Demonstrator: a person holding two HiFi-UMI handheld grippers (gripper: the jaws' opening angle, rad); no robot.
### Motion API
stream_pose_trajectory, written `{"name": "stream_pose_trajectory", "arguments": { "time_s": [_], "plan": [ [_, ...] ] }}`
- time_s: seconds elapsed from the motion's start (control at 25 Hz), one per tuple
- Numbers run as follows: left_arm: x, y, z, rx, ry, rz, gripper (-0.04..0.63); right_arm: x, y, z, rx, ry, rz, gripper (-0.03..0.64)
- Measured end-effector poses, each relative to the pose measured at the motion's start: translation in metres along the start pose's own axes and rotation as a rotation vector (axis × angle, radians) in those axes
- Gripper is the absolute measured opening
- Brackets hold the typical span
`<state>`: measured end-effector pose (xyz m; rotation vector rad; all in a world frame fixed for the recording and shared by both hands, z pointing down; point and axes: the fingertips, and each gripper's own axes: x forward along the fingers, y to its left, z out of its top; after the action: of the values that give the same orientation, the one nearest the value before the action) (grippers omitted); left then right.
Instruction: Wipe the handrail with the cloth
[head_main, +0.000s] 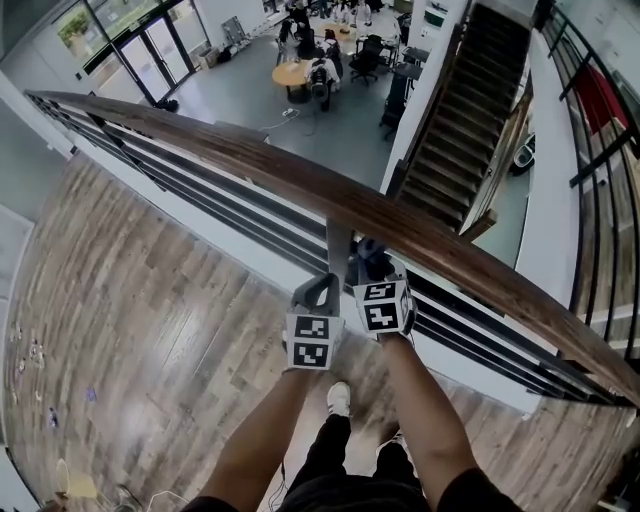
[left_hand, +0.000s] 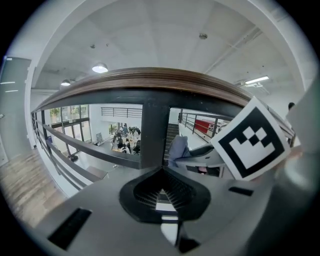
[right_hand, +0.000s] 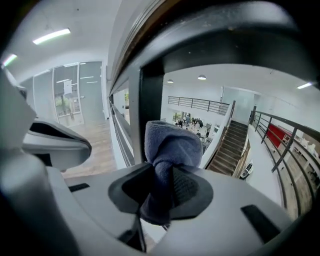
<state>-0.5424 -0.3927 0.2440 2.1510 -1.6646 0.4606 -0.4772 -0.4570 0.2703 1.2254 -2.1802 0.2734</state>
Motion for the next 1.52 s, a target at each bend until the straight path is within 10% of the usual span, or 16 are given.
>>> {"name": "stream_pose_trajectory", "arguments": {
  "time_s": [0.48,0.68,1.52],
  "plan": [
    [0.0,-0.04,-0.012,0.047,0.031,-0.042,-0.002,-0.024,-0.028,-0.024,0.078,0.0,-0.014,0.097],
    [0.002,-0.078,-0.013,-0.029,0.029,-0.122,-0.002,-0.046,-0.049,-0.044,0.107,-0.007,-0.034,0.097],
    [0.008,-0.277,-0.025,0.107,0.087,-0.314,-0.002,-0.176,-0.175,-0.167,0.19,0.045,-0.139,0.097]
  ]
}}
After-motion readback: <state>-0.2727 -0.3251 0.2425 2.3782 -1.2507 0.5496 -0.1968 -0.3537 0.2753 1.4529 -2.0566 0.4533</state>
